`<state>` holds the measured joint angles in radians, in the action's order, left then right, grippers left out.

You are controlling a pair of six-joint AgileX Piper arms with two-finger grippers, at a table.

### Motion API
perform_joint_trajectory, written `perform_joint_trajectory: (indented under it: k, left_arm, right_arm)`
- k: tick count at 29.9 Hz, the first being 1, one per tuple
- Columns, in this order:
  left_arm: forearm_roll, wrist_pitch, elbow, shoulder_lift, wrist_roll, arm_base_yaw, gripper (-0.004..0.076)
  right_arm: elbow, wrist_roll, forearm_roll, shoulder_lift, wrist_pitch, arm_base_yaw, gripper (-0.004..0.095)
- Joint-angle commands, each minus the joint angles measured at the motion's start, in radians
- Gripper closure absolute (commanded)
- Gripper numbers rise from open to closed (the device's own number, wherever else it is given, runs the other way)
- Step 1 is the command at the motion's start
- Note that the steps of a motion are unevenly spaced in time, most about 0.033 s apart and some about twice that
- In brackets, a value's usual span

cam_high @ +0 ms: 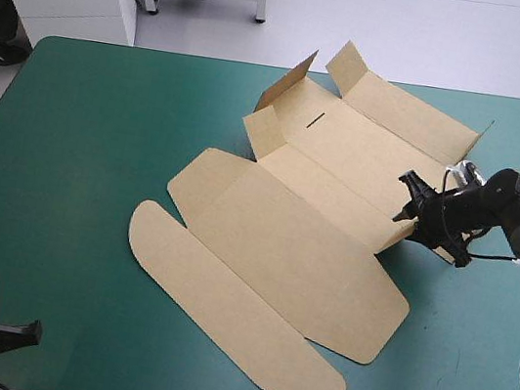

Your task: Fold the box

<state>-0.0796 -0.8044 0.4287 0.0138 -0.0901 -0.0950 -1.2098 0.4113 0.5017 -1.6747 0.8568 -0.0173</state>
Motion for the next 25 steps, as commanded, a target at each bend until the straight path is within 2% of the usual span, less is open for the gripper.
perform_joint_trajectory:
  k: [1, 6, 15, 22, 25]
  left_arm:
    - [0.001, 0.074, 0.022, 0.016, -0.007, 0.002, 0.0734]
    - [0.001, 0.074, 0.022, 0.016, -0.007, 0.002, 0.0734]
    - [0.001, 0.072, 0.022, 0.016, -0.006, 0.002, 0.0734]
    - [0.001, 0.07, 0.022, 0.016, -0.006, 0.002, 0.0734]
    - [0.001, 0.07, 0.022, 0.016, -0.006, 0.002, 0.0734]
  right_arm:
    - [-0.032, -0.016, 0.026, 0.034, -0.016, 0.002, 0.0928]
    - [-0.036, -0.087, 0.026, 0.034, -0.016, 0.002, 0.0918]
    - [-0.129, -0.593, 0.021, 0.032, 0.015, 0.004, 0.0918]
    - [-0.276, -0.85, 0.028, -0.033, 0.028, 0.015, 0.0919]
    - [-0.361, -1.007, 0.028, -0.074, 0.081, 0.046, 0.0924]
